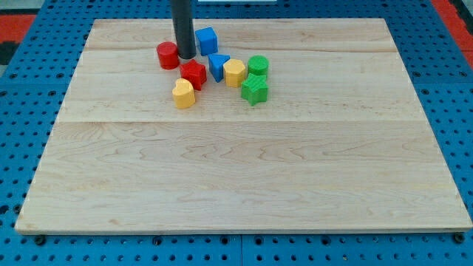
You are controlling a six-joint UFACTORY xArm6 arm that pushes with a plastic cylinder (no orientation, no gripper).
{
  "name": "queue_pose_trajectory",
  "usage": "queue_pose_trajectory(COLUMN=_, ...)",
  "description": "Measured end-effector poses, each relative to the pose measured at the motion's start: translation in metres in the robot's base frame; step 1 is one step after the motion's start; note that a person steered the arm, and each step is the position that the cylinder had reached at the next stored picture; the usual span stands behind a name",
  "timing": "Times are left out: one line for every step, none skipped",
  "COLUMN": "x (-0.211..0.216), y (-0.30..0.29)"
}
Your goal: Move the green circle to top left
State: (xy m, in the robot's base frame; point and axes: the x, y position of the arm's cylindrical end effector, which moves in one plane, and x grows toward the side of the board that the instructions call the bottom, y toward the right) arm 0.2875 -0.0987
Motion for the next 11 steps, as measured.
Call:
queue_pose_trajectory(x=-0.001, y=0.009)
queue_pose_trajectory(x=0.000, y=0.013)
queue_pose_trajectory(x=0.020, y=0.013)
queue_pose_trajectory(x=0.024, y=0.012)
queue_pose_trajectory(x=0.024, y=0.014)
queue_pose_trajectory(x=0.024, y=0.017)
queue_pose_trajectory(x=0.024, y=0.020)
queue_pose_trajectory(x=0.029, y=0.025)
queue_pose_trajectory(x=0.037, y=0.017)
queue_pose_trajectory(x=0.035, y=-0.011)
queue_pose_trajectory(x=0.005, y=-0.018)
